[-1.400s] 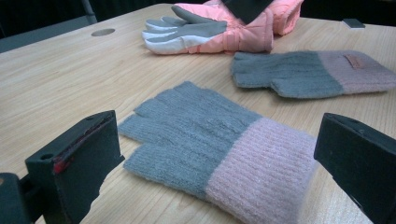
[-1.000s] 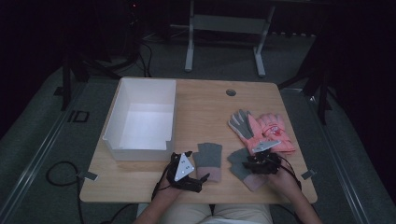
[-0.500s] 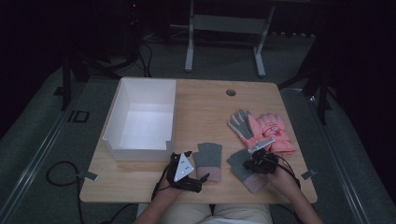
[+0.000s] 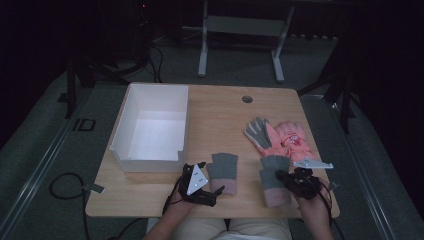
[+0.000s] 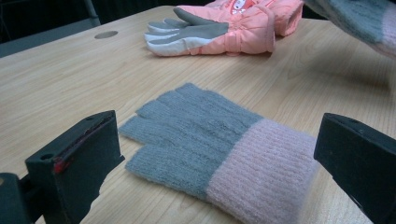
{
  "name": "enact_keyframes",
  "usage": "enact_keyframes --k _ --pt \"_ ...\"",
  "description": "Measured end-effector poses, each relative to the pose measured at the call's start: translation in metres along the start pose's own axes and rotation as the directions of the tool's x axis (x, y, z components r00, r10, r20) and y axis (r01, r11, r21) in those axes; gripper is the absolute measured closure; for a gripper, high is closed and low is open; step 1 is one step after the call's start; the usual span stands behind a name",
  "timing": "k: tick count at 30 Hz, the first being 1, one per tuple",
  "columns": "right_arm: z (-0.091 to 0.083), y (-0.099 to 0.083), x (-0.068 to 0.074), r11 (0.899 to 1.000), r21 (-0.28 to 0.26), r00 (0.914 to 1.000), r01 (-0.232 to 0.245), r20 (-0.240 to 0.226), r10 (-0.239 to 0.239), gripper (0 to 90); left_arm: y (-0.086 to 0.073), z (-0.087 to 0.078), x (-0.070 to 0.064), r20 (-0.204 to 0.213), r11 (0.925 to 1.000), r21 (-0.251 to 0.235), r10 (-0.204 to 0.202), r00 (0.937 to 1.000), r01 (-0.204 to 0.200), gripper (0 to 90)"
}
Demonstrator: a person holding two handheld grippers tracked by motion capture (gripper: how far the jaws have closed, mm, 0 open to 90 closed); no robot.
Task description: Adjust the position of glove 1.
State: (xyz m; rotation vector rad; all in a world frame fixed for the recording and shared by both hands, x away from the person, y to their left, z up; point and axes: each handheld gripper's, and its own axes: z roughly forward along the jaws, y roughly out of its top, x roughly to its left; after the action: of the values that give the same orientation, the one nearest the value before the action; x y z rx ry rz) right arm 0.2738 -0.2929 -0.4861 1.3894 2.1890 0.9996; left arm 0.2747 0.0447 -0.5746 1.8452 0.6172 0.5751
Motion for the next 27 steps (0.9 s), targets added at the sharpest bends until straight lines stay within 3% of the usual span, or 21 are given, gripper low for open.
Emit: enact_keyframes --k 3,11,18,22,25,27 --pt "0.000 -0.010 -0.010 0.999 0.022 0.9974 -0.042 0.059 0.040 84.6 0.000 0.000 0.000 0.000 1.0000 0.001 0.002 1.0000 -0.002 0.1" --pt "0.009 -0.037 -0.033 0.990 0.087 0.9897 -0.112 0.099 0.103 84.4 0.000 0.000 -0.001 -0.003 1.0000 0.004 0.005 1.0000 -0.005 0.1" --pt "0.025 -0.052 -0.046 0.984 0.120 0.9860 -0.133 0.117 0.119 82.2 0.000 0.000 -0.002 -0.003 1.0000 -0.002 0.007 1.0000 -0.007 0.1" --pt "0.026 -0.053 -0.047 0.985 0.112 0.9873 -0.128 0.109 0.116 81.3 0.000 0.001 -0.001 -0.001 1.0000 0.004 0.006 1.0000 -0.006 0.2" --pt "0.024 -0.050 -0.052 0.987 0.108 0.9902 -0.120 0.084 0.111 73.6 0.000 0.000 0.000 0.002 1.0000 -0.002 0.002 1.0000 -0.002 0.1" --pt "0.020 -0.045 -0.057 0.993 0.108 0.9972 -0.052 0.058 0.046 60.5 0.000 0.000 -0.001 -0.002 1.0000 0.000 0.001 1.0000 -0.001 0.2"
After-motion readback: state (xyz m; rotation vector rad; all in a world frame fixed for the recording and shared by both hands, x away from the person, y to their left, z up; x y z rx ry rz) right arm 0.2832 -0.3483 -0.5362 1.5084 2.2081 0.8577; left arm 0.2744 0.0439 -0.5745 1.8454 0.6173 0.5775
